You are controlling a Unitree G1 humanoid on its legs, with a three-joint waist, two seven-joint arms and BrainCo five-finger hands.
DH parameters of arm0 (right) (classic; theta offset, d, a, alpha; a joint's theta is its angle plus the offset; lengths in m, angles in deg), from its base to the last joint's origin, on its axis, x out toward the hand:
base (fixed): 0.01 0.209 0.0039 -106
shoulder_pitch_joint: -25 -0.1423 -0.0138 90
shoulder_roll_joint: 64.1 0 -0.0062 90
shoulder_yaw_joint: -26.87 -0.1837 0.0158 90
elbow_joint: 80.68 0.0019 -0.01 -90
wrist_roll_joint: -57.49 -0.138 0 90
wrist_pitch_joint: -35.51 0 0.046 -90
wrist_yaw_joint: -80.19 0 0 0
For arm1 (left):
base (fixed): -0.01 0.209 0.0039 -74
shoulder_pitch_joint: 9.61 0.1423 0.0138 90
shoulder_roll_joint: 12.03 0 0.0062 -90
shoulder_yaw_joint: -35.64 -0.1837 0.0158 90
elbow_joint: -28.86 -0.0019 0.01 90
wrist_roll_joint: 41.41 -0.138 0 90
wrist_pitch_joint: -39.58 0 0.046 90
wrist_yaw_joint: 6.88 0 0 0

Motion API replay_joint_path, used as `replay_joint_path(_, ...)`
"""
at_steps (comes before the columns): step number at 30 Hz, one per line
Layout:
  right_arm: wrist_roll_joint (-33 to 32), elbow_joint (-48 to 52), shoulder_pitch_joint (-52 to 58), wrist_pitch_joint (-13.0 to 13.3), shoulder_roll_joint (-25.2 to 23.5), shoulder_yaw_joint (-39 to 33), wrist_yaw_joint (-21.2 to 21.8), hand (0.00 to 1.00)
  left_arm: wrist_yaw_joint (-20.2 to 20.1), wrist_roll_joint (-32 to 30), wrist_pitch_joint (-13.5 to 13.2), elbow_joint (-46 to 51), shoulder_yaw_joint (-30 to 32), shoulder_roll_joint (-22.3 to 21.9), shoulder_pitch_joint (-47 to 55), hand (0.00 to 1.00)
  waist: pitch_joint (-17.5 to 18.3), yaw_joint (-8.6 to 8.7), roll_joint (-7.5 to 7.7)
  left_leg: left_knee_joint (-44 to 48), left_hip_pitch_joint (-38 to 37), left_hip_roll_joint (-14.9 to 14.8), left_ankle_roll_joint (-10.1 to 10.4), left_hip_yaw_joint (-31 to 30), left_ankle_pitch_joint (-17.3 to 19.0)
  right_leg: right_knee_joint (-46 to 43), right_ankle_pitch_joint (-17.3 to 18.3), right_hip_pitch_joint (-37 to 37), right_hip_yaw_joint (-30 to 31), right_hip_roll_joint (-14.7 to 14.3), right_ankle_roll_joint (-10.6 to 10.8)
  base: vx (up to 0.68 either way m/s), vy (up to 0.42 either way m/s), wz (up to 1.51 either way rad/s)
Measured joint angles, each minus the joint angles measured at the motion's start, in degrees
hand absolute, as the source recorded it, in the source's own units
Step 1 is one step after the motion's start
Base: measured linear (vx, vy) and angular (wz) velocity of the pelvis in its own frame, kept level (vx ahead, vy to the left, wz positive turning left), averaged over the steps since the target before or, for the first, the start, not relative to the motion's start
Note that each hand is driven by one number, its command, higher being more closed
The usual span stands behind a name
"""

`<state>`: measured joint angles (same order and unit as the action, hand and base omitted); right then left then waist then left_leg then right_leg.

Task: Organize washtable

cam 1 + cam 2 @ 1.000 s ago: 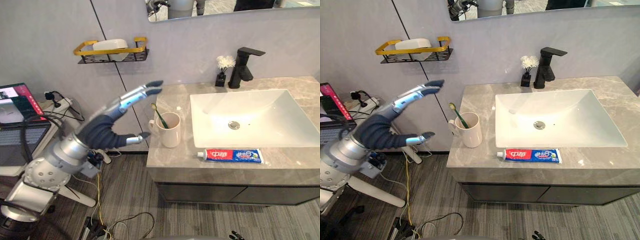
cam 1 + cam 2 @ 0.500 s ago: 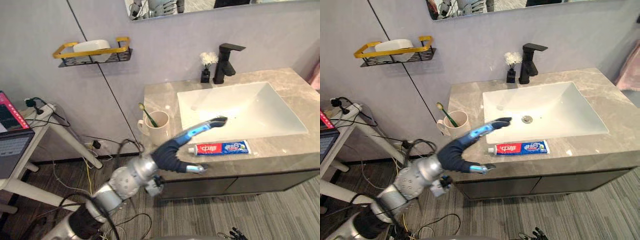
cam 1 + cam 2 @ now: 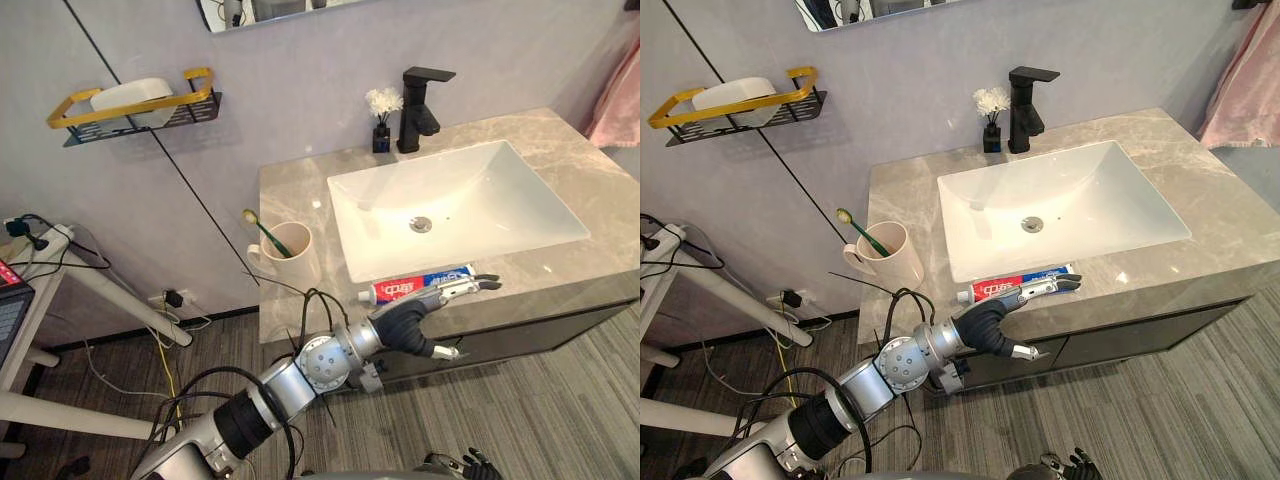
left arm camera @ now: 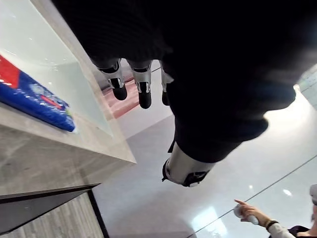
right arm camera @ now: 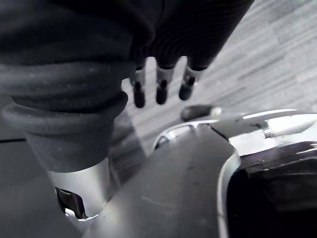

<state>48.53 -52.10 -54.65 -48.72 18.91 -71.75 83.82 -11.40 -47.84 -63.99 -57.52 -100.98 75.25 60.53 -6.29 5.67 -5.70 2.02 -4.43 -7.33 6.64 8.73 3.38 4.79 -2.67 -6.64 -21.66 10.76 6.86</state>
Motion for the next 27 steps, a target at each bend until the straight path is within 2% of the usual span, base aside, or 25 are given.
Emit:
replay_joint_path(5, 0.0, 0.41, -1.17, 0.0, 0.11, 0.93, -0.7, 0.0, 3.32, -11.37, 0.29, -4.47, 0.26, -0.81, -1.53, 0.0, -1.19, 0.05, 0.3, -0.2, 0.46, -0.5, 0.03, 1.61, 0.11, 0.78, -0.5, 1.36, 1.57, -0.59, -0.56, -0.03, 0.006, -0.17)
replay_joint_path(10, 0.03, 1.12, -1.4, -0.01, 0.24, 1.99, -1.1, 0.0, 5.87, -17.08, 0.82, -4.94, 2.54, -1.18, -2.18, 0.0, -1.32, 1.35, 0.34, -0.42, 0.58, -0.68, 0.1, 2.15, 0.15, 0.79, -0.88, 1.78, 1.66, -0.74, -0.23, 0.01, -0.002, -0.04)
replay_joint_path(13, 0.03, 1.12, -1.43, 0.0, 0.08, 2.03, -1.16, 0.0, 6.1, -19.08, 0.83, -5.46, 2.55, -1.21, -3.41, 0.0, -1.57, 1.36, 0.72, -0.67, 0.26, -0.59, 0.15, 2.37, 0.19, 0.8, -0.89, 1.72, 1.68, -0.67, -0.24, 0.0, 0.006, -0.01)
replay_joint_path(19, 0.0, 2.1, -1.48, 0.0, -0.11, 3.43, -1.22, 0.0, 6.27, -19.08, 0.83, -5.45, 2.55, -1.31, -3.72, 0.0, -2.09, 1.36, 1.27, -0.65, 0.23, -0.57, 0.14, 2.38, 0.19, 0.83, -1.0, 1.69, 1.65, -0.64, -0.4, -0.01, 0.003, 0.0)
replay_joint_path(27, 0.0, 2.37, -1.48, -0.02, 0.15, 4.17, -1.16, 0.0, 6.25, -19.06, 0.82, -5.34, 2.58, -1.39, -3.7, 0.0, -2.14, 1.38, 1.19, -0.49, 0.08, -0.54, 0.08, 2.35, 0.24, 0.83, -1.01, 1.45, 1.63, -0.61, -0.43, 0.0, 0.0, 0.0)
